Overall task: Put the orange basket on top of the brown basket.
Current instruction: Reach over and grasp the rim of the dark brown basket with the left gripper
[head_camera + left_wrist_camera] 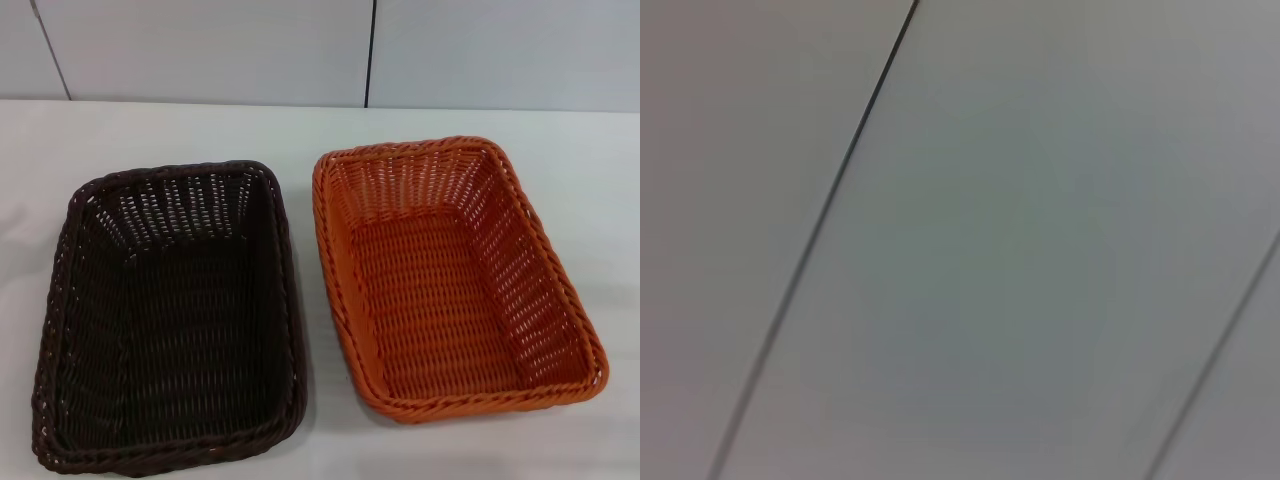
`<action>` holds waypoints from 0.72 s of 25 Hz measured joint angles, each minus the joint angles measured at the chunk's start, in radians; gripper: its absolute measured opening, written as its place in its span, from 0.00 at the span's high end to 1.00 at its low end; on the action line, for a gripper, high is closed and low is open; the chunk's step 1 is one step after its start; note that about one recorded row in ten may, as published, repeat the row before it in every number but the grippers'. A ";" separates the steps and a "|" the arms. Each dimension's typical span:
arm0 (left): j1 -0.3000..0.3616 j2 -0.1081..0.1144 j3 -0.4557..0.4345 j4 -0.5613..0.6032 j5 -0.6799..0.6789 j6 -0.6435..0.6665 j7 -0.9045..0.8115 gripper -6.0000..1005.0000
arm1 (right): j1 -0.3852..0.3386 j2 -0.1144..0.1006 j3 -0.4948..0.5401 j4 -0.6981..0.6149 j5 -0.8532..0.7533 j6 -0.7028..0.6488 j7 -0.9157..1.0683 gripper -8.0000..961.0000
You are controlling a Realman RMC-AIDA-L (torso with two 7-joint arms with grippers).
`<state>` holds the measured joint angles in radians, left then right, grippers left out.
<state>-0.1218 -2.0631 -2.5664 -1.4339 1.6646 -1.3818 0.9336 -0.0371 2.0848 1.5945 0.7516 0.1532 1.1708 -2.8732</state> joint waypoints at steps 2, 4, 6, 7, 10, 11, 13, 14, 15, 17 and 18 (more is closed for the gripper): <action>0.004 -0.001 0.015 -0.031 0.036 0.017 -0.016 0.19 | 0.000 0.000 -0.001 0.000 0.000 0.001 0.000 0.17; 0.016 -0.003 0.053 -0.091 0.097 0.061 -0.058 0.19 | 0.000 0.001 -0.002 0.000 0.000 0.002 0.000 0.17; 0.034 -0.003 0.095 -0.141 0.136 0.107 -0.092 0.19 | -0.002 0.001 -0.003 0.000 0.000 0.003 0.000 0.17; 0.065 -0.004 0.185 -0.230 0.237 0.214 -0.158 0.19 | -0.002 0.001 -0.004 0.000 0.000 0.003 0.000 0.17; 0.074 -0.003 0.244 -0.274 0.325 0.270 -0.213 0.19 | -0.003 0.001 -0.005 0.002 0.000 0.004 0.000 0.17; 0.074 -0.003 0.244 -0.274 0.325 0.270 -0.213 0.19 | -0.003 0.001 -0.006 0.003 0.000 0.004 0.000 0.17; 0.061 0.000 0.397 -0.367 0.648 0.369 -0.426 0.19 | -0.003 0.001 -0.006 0.004 0.000 0.004 0.000 0.17; 0.061 0.000 0.397 -0.367 0.648 0.369 -0.426 0.19 | -0.003 0.001 -0.006 0.004 0.000 0.004 0.000 0.17; 0.044 0.000 0.434 -0.383 0.733 0.372 -0.491 0.19 | -0.002 0.001 -0.006 0.004 0.000 0.004 0.000 0.17; 0.044 0.000 0.434 -0.383 0.733 0.372 -0.491 0.19 | -0.001 0.001 -0.005 0.004 0.000 0.004 0.000 0.17; 0.044 0.000 0.434 -0.383 0.733 0.372 -0.491 0.19 | -0.001 0.001 -0.005 0.004 0.000 0.004 0.000 0.17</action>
<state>-0.0774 -2.0626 -2.1326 -1.8169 2.3971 -1.0094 0.4427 -0.0378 2.0863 1.5898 0.7553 0.1535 1.1751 -2.8731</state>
